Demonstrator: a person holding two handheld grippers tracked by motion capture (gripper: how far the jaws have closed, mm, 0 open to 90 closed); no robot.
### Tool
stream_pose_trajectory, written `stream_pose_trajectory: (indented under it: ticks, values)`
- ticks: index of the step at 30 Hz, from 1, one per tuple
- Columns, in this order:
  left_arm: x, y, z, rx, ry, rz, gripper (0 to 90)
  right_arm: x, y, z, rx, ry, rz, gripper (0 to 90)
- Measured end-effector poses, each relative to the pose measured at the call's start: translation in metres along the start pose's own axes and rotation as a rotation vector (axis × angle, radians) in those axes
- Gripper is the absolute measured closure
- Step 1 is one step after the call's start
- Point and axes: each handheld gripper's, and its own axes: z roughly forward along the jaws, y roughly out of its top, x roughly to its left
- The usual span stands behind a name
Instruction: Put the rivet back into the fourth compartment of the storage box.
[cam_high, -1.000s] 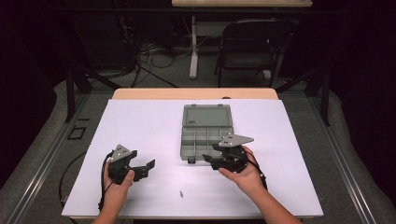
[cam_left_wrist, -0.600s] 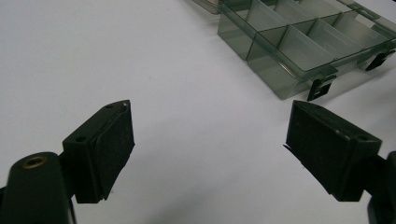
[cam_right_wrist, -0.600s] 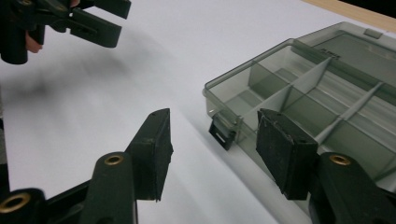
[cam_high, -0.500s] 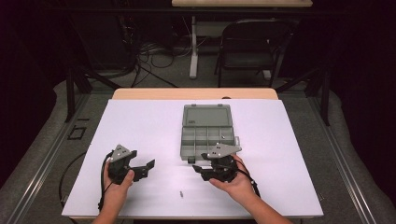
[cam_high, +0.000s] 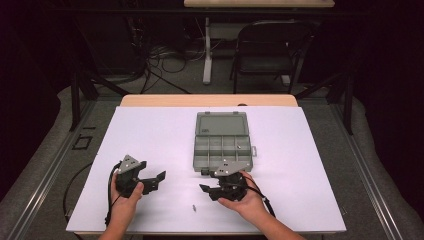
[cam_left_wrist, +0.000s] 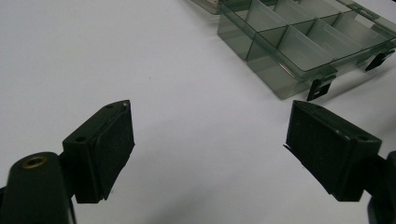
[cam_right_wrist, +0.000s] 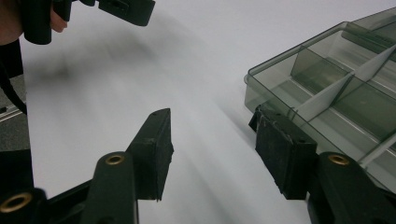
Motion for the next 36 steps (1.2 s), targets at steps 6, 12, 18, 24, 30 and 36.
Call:
stream_pose_trajectory:
  ticks: [6, 12, 18, 24, 30, 36]
  values:
    - [0.0, 0.0, 0.0, -0.001, -0.001, 0.001, 15.2, 0.003, -0.003, 0.006, 0.01, 0.013, -0.004, 45.9]
    - [0.0, 0.0, 0.0, -0.002, -0.001, 0.0, 15.2, 0.006, -0.006, 0.011, 0.019, 0.024, -0.014, 46.6]
    - [-0.001, 0.0, 0.0, -0.003, 0.002, 0.0, 15.3, 0.013, -0.008, 0.019, 0.047, 0.053, -0.027, 51.0]
    - [-0.001, 0.0, 0.0, 0.0, -0.002, 0.0, 15.2, 0.022, -0.012, 0.027, 0.076, 0.091, -0.039, 53.0]
    - [-0.001, 0.0, 0.0, 0.001, -0.002, 0.0, 15.3, 0.026, -0.016, 0.032, 0.107, 0.106, -0.053, 57.6]
    - [-0.001, 0.0, 0.001, 0.003, -0.004, -0.002, 15.2, 0.03, -0.019, 0.035, 0.121, 0.137, -0.052, 60.0]
